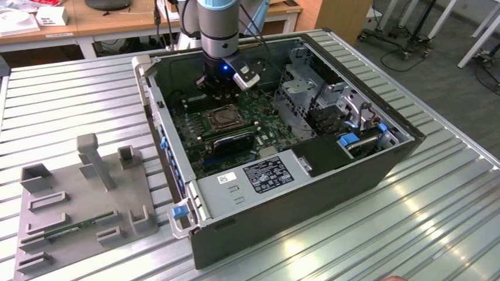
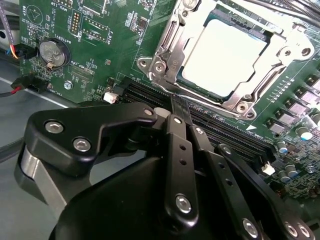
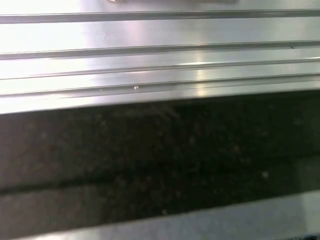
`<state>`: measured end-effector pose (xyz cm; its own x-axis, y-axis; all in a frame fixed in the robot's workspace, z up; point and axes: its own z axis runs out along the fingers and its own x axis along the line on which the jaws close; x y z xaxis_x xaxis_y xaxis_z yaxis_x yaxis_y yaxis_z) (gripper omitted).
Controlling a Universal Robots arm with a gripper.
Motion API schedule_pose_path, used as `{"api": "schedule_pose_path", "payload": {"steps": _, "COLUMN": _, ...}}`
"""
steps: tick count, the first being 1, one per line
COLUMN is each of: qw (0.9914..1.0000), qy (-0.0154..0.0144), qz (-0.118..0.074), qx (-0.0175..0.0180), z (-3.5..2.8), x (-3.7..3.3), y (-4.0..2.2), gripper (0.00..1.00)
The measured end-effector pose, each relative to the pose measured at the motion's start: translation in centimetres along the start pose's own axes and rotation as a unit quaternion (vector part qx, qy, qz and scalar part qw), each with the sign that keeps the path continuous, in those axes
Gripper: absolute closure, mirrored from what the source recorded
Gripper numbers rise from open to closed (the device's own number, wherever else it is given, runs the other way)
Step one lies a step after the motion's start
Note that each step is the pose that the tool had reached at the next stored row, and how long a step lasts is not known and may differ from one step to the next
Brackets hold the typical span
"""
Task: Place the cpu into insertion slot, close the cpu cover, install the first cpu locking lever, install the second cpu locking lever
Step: 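Install the first cpu locking lever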
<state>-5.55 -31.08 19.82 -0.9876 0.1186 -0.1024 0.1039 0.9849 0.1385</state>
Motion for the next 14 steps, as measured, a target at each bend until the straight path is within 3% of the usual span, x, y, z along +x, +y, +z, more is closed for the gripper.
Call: {"api": "schedule_pose_path", "payload": {"steps": 14, "qw": 1.0, "qy": 0.0, "qz": 0.0, "qx": -0.0001, "z": -0.02, "x": 0.03, "y": -0.25, "gripper": 0.89}}
